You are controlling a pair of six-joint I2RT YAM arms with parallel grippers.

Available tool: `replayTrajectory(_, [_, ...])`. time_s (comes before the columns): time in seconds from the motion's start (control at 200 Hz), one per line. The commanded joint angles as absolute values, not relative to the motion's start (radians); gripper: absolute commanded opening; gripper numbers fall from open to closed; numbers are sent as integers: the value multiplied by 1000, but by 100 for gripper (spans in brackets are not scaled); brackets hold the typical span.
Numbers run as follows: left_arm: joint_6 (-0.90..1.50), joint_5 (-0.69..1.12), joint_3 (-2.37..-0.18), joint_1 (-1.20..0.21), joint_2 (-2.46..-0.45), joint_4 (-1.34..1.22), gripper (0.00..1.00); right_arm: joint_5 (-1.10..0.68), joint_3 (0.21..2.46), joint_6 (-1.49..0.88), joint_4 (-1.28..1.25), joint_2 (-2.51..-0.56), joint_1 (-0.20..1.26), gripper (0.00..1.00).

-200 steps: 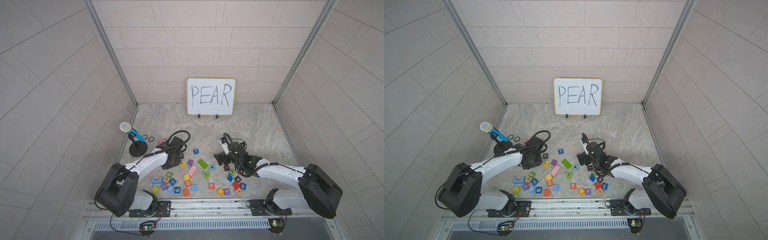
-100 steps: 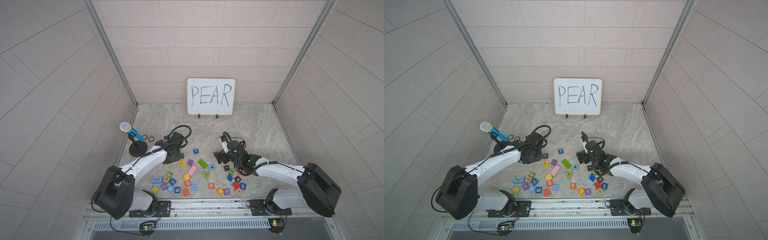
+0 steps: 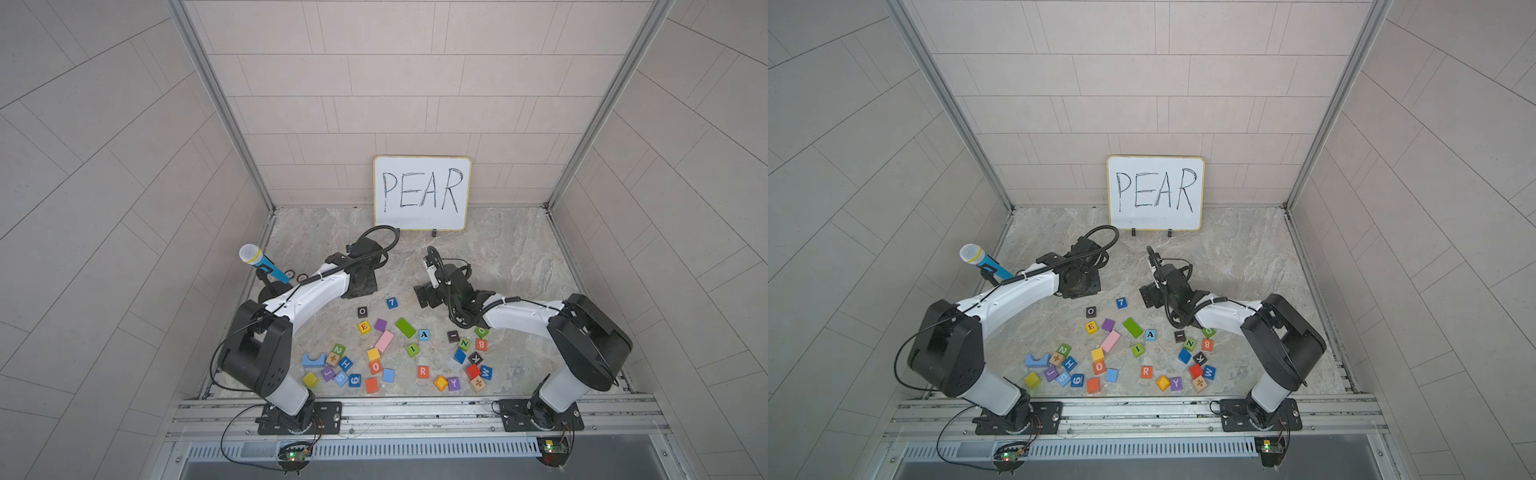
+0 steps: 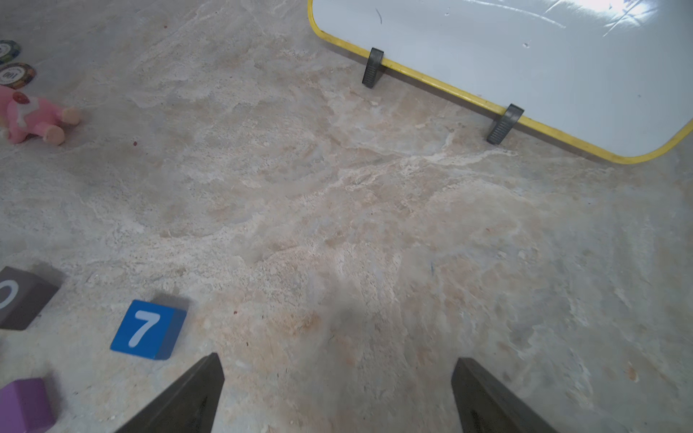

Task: Spell the uppercase word “pear” with letter blocks
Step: Pick up the letter block from the center of the board, then place the letter block at the center of the board.

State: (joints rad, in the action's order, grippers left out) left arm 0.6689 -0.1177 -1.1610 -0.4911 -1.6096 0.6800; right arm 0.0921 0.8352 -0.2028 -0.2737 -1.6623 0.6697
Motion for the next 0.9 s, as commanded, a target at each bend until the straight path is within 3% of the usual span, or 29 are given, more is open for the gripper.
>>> replayTrajectory(0.0, [633,-100,-1225,-496,-1664,657,27,82,888,-214,-327,-1724,646,100])
replayTrajectory(0.53, [602,-74,-1626,-491,-2059,636,25,20,1027,-299,-463,-1903,505,100])
replayTrajectory(0.896, [530,-104,-1749,-477,-2178,663,25,14,1010,-304,-488,-1923,501,100])
